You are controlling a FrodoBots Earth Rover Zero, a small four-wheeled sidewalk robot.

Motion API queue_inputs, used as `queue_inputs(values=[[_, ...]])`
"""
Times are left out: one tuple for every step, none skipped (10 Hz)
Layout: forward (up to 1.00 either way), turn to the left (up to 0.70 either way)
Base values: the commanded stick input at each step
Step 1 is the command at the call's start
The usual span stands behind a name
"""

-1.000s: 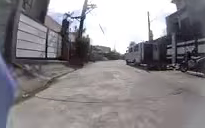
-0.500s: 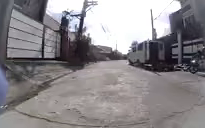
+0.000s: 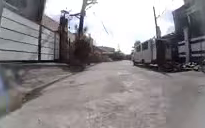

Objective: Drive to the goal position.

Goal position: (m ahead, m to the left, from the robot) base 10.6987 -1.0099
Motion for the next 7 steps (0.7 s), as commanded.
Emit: queue_inputs(values=[[1.0, 0.0], [1.0, 0.0], [1.0, 0.0], [1.0, 0.0], [1.0, 0.04], [1.0, 0.01], [1.0, 0.04]])
